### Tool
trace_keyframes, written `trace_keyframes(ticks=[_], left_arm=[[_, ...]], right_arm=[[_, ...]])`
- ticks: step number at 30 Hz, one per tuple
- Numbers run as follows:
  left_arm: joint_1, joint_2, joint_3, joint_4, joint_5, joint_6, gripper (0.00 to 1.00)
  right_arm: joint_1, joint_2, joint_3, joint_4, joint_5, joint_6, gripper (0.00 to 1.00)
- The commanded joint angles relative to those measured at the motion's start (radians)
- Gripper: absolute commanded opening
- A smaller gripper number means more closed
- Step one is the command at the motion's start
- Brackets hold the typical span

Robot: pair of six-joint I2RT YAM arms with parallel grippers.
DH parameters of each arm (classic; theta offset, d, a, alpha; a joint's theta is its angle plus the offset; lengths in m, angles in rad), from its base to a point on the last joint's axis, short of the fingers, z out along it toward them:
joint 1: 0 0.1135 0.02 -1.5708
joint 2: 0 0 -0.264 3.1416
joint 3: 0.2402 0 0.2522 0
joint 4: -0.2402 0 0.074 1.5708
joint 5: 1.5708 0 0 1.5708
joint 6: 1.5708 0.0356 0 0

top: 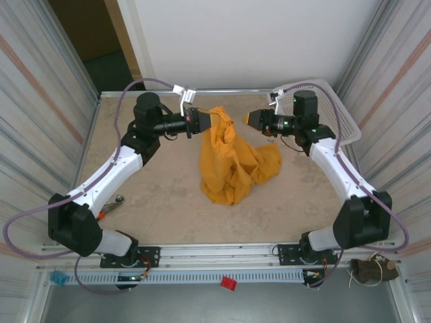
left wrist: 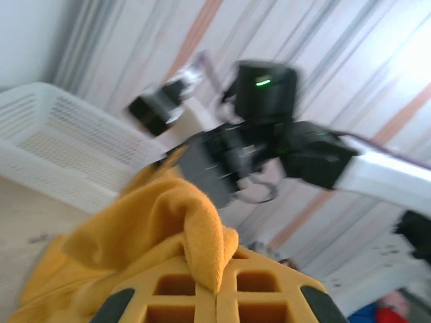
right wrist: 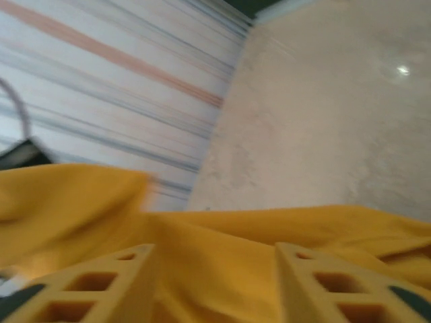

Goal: Fold the inside-out t-shirt

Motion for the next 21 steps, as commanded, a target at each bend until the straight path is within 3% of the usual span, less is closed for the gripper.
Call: trace_keyframes(ticks=[1,6,12,16,21], left_arm=[[-0.004,-0.008,-0.014,0.285,0.151,-0.246,0.00],[-0.003,0.009,-0.005,0.298,0.136,-0.272,0.00],[-0.002,0.008,0.001,0.223,0.082,-0.230,0.00],[0.002,0.009,0.004,0.214,0.065,-0.233,0.00],[0.003,0.009,0.008,0.201,0.057,-0.233,0.00]], right_arm=[[0.011,-0.043,0.021,-0.048,0.058,-0.046,0.55],[0.027,-0.230,-0.031,-0.126,0.152,-0.037,0.57],[0.149,-0.379,-0.034,-0.184,0.309,-0.020,0.58],[0.234,-0.394,-0.023,-0.194,0.393,-0.022,0.73],[0.299,-0.313,-0.022,-0.142,0.414,-0.015,0.66]])
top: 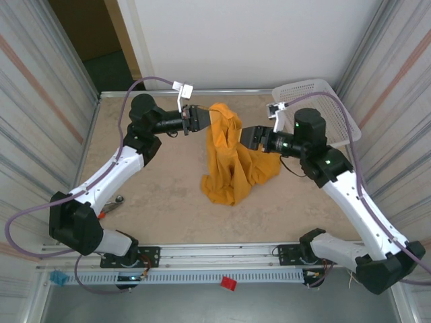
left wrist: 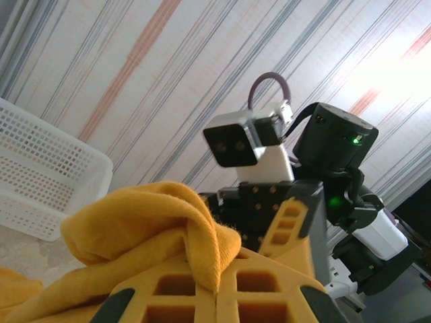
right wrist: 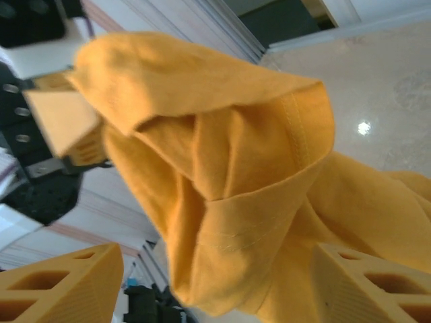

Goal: Fold the inside-out t-shirt

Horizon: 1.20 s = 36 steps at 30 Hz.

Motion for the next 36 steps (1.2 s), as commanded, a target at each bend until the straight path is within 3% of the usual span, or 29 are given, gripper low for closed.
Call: trace_keyframes(ticks=[1,2,4,6,7,11,15,18,20,21,23,24,27,29,32,36], left_arm=[[0.004,-0.002,0.016,0.000,-0.012,-0.007,0.00],[0.004,-0.002,0.014,0.001,-0.015,-0.009,0.00],[0.004,0.000,0.011,0.010,-0.018,-0.018,0.00],[0.008,-0.001,-0.003,0.030,-0.031,-0.038,0.00],[0.013,0.003,-0.013,0.050,-0.038,-0.057,0.00],[0.068,0.017,-0.085,0.209,-0.076,-0.194,0.00],[0.114,0.037,-0.148,0.320,-0.099,-0.281,0.00],[0.121,0.055,-0.171,0.371,-0.102,-0.314,0.00],[0.121,0.065,-0.173,0.394,-0.095,-0.327,0.00],[0.121,0.069,-0.173,0.413,-0.090,-0.337,0.05],[0.121,0.079,-0.168,0.453,-0.073,-0.368,0.38],[0.121,0.075,-0.169,0.452,-0.073,-0.369,0.45],[0.120,0.013,-0.173,0.263,-0.109,-0.240,0.56],[0.102,-0.088,-0.168,-0.034,-0.213,-0.002,0.62],[-0.010,-0.217,-0.087,-0.484,-0.515,0.398,0.63],[-0.177,-0.267,-0.044,-0.651,-0.841,0.647,0.63]], right_arm=[[0.034,0.063,0.015,0.028,0.053,0.001,0.63],[0.040,0.083,0.020,0.041,0.054,-0.001,0.59],[0.042,0.117,0.037,0.060,0.043,-0.005,0.41],[0.039,0.134,0.064,0.052,0.041,-0.026,0.10],[0.034,0.134,0.077,0.043,0.031,-0.039,0.00],[-0.031,0.068,0.074,0.056,-0.059,-0.068,0.00],[-0.129,-0.065,-0.057,0.356,-0.301,-0.001,0.00],[-0.145,-0.082,-0.107,0.550,-0.398,0.077,0.00],[-0.138,-0.073,-0.099,0.566,-0.419,0.085,0.00],[-0.137,-0.061,-0.099,0.568,-0.418,0.084,0.00],[-0.139,-0.032,-0.107,0.572,-0.408,0.084,0.00],[-0.141,-0.020,-0.109,0.575,-0.405,0.085,0.00],[-0.143,0.017,-0.102,0.565,-0.395,0.092,0.00],[-0.142,0.028,-0.100,0.555,-0.376,0.096,0.00],[-0.143,0.040,-0.092,0.505,-0.351,0.078,0.00],[-0.145,0.066,-0.076,0.461,-0.355,0.063,0.00]])
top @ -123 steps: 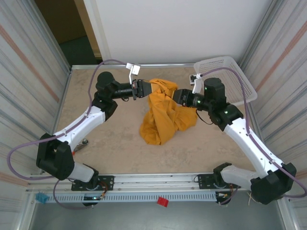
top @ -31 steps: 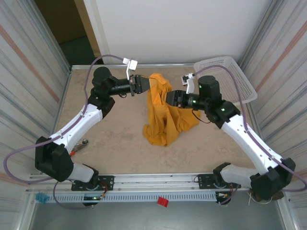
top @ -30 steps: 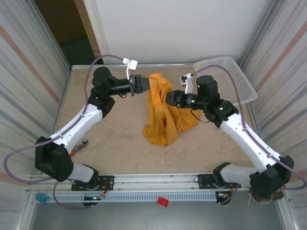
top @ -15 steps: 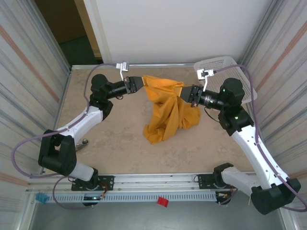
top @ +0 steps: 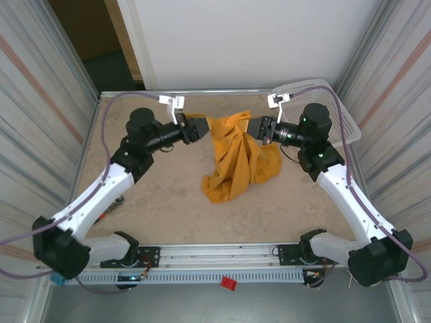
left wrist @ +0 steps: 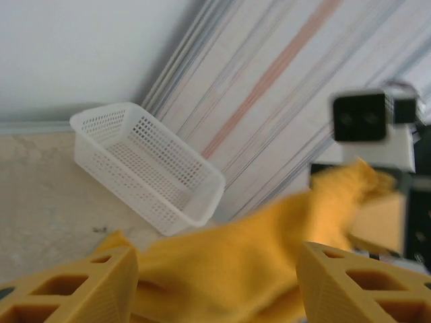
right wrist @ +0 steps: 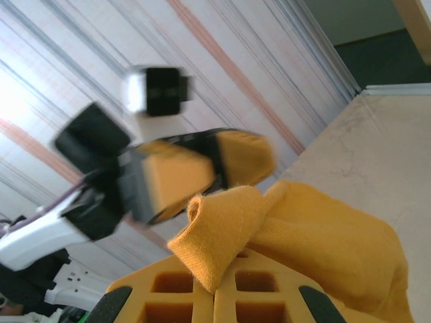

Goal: Fold the inside-out t-shirt

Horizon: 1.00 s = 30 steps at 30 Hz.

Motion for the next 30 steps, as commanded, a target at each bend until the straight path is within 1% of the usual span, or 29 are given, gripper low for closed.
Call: trace_keyframes(ticks=[1,3,5,9,11,14,16,17,18,20,21,22,23,27,30], left_arm=[[-0.099,-0.031,0.071,-0.289,-0.335,0.386,0.63],[-0.145,-0.002,0.110,-0.328,-0.383,0.458,0.63],[-0.163,0.032,0.138,-0.339,-0.363,0.498,0.64],[-0.165,0.093,0.169,-0.335,-0.335,0.530,0.64],[-0.165,0.118,0.179,-0.324,-0.303,0.545,0.64],[-0.166,0.155,0.200,-0.317,-0.283,0.547,0.64],[-0.160,0.181,0.219,-0.322,-0.280,0.547,0.62],[-0.154,0.189,0.224,-0.320,-0.267,0.545,0.58],[-0.145,0.198,0.232,-0.322,-0.242,0.540,0.48],[-0.118,0.212,0.250,-0.337,-0.186,0.517,0.25],[-0.098,0.216,0.260,-0.348,-0.156,0.502,0.11],[-0.079,0.218,0.268,-0.356,-0.120,0.489,0.00],[-0.060,0.215,0.272,-0.361,-0.086,0.477,0.00],[0.021,0.193,0.281,-0.358,0.116,0.377,0.00],[0.072,0.168,0.264,-0.300,0.261,0.258,0.00]], right_arm=[[-0.007,0.019,0.031,-0.026,-0.003,-0.015,0.00],[-0.007,0.031,0.038,-0.040,-0.012,-0.022,0.00],[-0.005,0.042,0.041,-0.046,-0.017,-0.022,0.00],[-0.001,0.045,0.041,-0.051,-0.022,-0.023,0.00],[0.001,0.042,0.040,-0.055,-0.022,-0.024,0.00],[0.002,0.039,0.037,-0.060,-0.030,-0.027,0.00],[0.001,0.039,0.037,-0.067,-0.039,-0.035,0.00],[0.000,0.039,0.035,-0.073,-0.040,-0.040,0.00],[0.001,0.039,0.032,-0.080,-0.045,-0.046,0.00],[-0.007,0.037,0.024,-0.095,-0.052,-0.059,0.00],[-0.013,0.036,0.016,-0.094,-0.055,-0.060,0.00],[-0.023,0.035,0.005,-0.092,-0.061,-0.059,0.00],[-0.029,0.035,-0.004,-0.091,-0.063,-0.058,0.00],[-0.056,0.059,-0.032,-0.072,-0.071,-0.057,0.00],[-0.073,0.113,-0.033,-0.070,-0.061,-0.075,0.00]])
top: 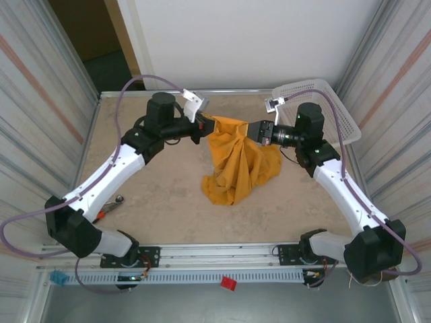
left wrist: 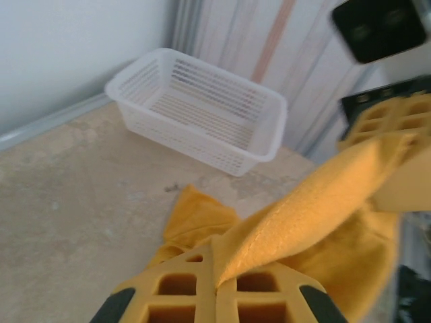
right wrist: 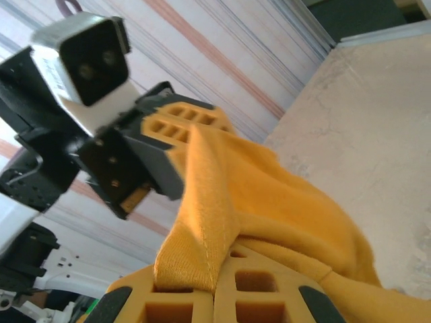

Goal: Fold the inside-out t-shirt

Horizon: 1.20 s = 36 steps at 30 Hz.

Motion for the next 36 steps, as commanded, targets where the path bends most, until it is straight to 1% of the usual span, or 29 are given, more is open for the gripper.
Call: trace_keyframes(ticks=[1,2,3,4,5,6,7,9,11,14,16,18,20,21,22,24,26,27,29,31,32,33,35,36], left_arm=[[0.063,-0.048,0.000,0.096,0.249,-0.203,0.00],[0.080,-0.046,-0.016,0.164,0.311,-0.282,0.00],[0.104,-0.042,-0.047,0.276,0.370,-0.405,0.00],[0.124,-0.038,-0.087,0.403,0.397,-0.547,0.00],[0.140,-0.034,-0.126,0.529,0.405,-0.662,0.00],[0.157,-0.025,-0.157,0.652,0.404,-0.776,0.00],[0.172,-0.016,-0.176,0.734,0.395,-0.866,0.00],[0.188,-0.005,-0.192,0.816,0.375,-0.960,0.00],[0.191,0.000,-0.191,0.822,0.356,-0.992,0.00],[0.192,0.011,-0.172,0.795,0.345,-1.022,0.00],[0.192,0.003,-0.168,0.746,0.316,-1.018,0.00],[0.192,-0.008,-0.160,0.685,0.288,-1.002,0.00],[0.190,-0.013,-0.156,0.647,0.273,-0.995,0.00],[0.189,-0.015,-0.157,0.643,0.263,-1.000,0.00],[0.189,-0.015,-0.157,0.643,0.258,-1.003,0.00],[0.182,-0.015,-0.150,0.622,0.248,-1.005,0.00],[0.169,-0.013,-0.140,0.608,0.239,-1.003,0.00],[0.162,-0.012,-0.132,0.595,0.236,-0.997,0.00],[0.148,-0.010,-0.116,0.576,0.226,-0.991,0.00],[0.133,-0.007,-0.101,0.564,0.220,-0.993,0.00],[0.129,-0.006,-0.095,0.558,0.215,-0.999,0.00],[0.127,-0.004,-0.090,0.553,0.216,-1.005,0.00],[0.135,-0.007,-0.088,0.537,0.204,-1.011,0.00],[0.144,-0.008,-0.089,0.523,0.203,-1.009,0.00]], right_arm=[[-0.027,0.066,0.003,0.006,0.000,-0.050,0.00],[-0.030,0.094,0.019,-0.014,0.025,-0.062,0.06],[-0.031,0.130,0.048,-0.069,0.062,-0.083,0.27],[-0.031,0.163,0.083,-0.132,0.101,-0.114,0.40],[-0.032,0.183,0.103,-0.166,0.124,-0.126,0.46],[-0.037,0.189,0.110,-0.184,0.149,-0.123,0.49],[-0.039,0.178,0.110,-0.200,0.172,-0.114,0.50],[-0.039,0.130,0.098,-0.233,0.215,-0.107,0.51],[-0.037,0.070,0.089,-0.280,0.265,-0.097,0.51],[0.001,-0.026,0.091,-0.338,0.350,-0.081,0.48],[0.057,-0.071,0.105,-0.351,0.403,-0.069,0.42],[0.136,-0.085,0.134,-0.364,0.464,-0.070,0.36],[0.215,-0.074,0.171,-0.375,0.537,-0.085,0.35],[0.250,-0.058,0.196,-0.384,0.570,-0.092,0.36],[0.272,-0.036,0.219,-0.391,0.589,-0.102,0.40],[0.321,0.023,0.275,-0.413,0.639,-0.130,0.57],[0.355,0.085,0.319,-0.419,0.680,-0.153,0.68],[0.369,0.119,0.336,-0.410,0.696,-0.160,0.70],[0.375,0.181,0.363,-0.386,0.703,-0.163,0.71],[0.375,0.240,0.390,-0.370,0.717,-0.167,0.70],[0.370,0.268,0.403,-0.370,0.722,-0.171,0.65],[0.359,0.288,0.411,-0.366,0.704,-0.175,0.51],[0.330,0.289,0.406,-0.359,0.659,-0.173,0.06],[0.311,0.271,0.385,-0.350,0.630,-0.174,0.00]])
